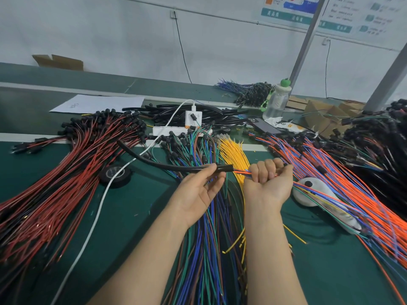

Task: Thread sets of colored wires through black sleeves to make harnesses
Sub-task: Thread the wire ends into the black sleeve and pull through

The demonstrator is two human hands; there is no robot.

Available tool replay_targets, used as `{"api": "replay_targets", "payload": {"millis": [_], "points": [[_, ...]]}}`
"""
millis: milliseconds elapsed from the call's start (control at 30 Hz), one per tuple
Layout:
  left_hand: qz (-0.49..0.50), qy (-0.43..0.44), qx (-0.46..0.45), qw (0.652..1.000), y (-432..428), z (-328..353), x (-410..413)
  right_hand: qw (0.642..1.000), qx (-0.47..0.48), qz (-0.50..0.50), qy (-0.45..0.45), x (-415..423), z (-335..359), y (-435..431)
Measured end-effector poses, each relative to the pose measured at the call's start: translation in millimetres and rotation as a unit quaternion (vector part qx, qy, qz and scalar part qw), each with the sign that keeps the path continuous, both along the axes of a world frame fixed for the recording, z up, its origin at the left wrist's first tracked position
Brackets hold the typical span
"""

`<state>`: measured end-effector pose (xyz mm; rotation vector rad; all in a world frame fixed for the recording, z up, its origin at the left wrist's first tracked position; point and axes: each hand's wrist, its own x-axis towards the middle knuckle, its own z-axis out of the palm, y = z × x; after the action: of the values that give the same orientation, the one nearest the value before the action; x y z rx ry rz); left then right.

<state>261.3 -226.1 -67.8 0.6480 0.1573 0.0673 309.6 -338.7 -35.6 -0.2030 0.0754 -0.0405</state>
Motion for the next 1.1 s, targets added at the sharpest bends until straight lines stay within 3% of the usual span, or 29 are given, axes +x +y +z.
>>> {"api": "replay_targets", "payload": {"millis": [400, 700, 1100], "points": [[0.001, -0.019, 0.163, 0.986, 3, -3, 0, 0.999, -0.032, -0.004, 0.008, 2, 0, -5], [-0.014, 0.001, 0.071, 0.997, -2, 1, -1, 1.000, -0.031, 0.001, 0.003, 1, 0, -2], [-0.010, -0.026, 0.063, 0.998, -6, -1, 0, 0.998, -0.060, 0.007, -0.016, -2, 0, 6]]}}
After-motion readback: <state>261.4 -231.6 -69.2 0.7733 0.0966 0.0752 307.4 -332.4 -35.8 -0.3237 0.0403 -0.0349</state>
